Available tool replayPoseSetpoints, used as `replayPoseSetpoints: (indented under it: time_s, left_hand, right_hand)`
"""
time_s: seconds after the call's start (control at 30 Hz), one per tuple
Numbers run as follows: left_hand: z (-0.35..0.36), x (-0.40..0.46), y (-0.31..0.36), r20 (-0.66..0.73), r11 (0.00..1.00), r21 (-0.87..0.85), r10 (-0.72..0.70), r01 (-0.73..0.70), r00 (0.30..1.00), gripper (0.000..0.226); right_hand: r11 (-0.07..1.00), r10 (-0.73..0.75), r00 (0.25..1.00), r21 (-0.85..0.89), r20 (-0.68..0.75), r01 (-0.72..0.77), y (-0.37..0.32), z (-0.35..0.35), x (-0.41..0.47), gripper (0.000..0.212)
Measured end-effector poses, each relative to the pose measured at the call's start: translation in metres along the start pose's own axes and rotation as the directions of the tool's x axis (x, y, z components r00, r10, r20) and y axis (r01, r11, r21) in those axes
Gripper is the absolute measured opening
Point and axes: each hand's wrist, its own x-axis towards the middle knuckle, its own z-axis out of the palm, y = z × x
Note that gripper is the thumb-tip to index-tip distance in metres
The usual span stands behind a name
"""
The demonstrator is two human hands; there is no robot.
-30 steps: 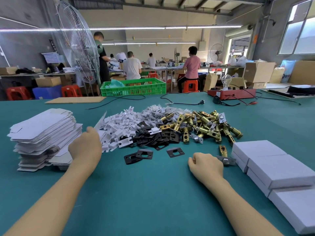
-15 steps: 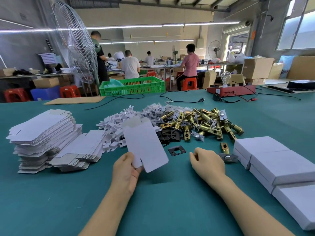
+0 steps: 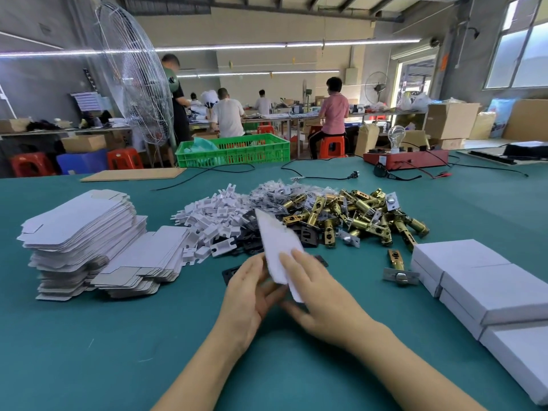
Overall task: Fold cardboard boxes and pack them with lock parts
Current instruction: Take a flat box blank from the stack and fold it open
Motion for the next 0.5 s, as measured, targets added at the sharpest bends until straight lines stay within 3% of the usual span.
replayPoseSetpoints:
  time_s: [0.03,0.1,0.17,0.23,0.3,0.33,0.43,0.5]
  left_hand:
    - [0.002,-0.001,-0.003,0.041,1.000,0.030,0.008,-0.010,0.999,0.032]
    - [0.004,-0.003,-0.010,0.047,0.964,0.258,0.058,-0.068,0.997,0.030]
    - [0.006,-0.002,-0.012,-0.070,0.926,0.371,0.102,-0.069,0.992,0.038]
    - [0.003,0.001,-0.014,-0.153,0.956,0.290,0.100,-0.052,0.983,0.064]
    - [-0.003,0.005,-0.014,-0.199,0.982,0.172,0.105,-0.071,0.974,0.065]
    - [-0.005,0.006,-0.012,-0.207,0.993,0.089,0.093,-0.076,0.974,0.058]
    - [-0.006,0.009,-0.008,-0.185,0.987,-0.157,0.016,-0.045,0.983,0.035]
    - [-0.005,0.009,-0.008,-0.198,0.994,-0.102,0.018,-0.039,0.980,0.029]
  right_hand:
    - [0.991,0.027,0.999,0.133,-0.047,-0.021,-0.002,0.001,0.001,0.062]
    - [0.891,0.187,0.975,0.439,-0.122,-0.116,-0.004,-0.002,0.005,0.044]
    - [0.644,0.342,0.937,0.744,-0.072,-0.178,-0.008,-0.007,0.009,0.034]
    - [0.312,0.430,0.903,0.938,0.004,-0.153,-0.011,-0.010,0.010,0.026]
    - [0.060,0.496,0.865,0.990,0.078,-0.124,-0.011,-0.014,0.010,0.022]
    - [-0.017,0.519,0.847,0.992,0.114,-0.123,-0.010,-0.015,0.010,0.022]
    - [-0.057,0.564,0.801,0.977,0.203,-0.207,-0.007,-0.016,0.010,0.021]
    - [0.015,0.639,0.739,0.957,0.213,-0.289,-0.005,-0.018,0.010,0.023]
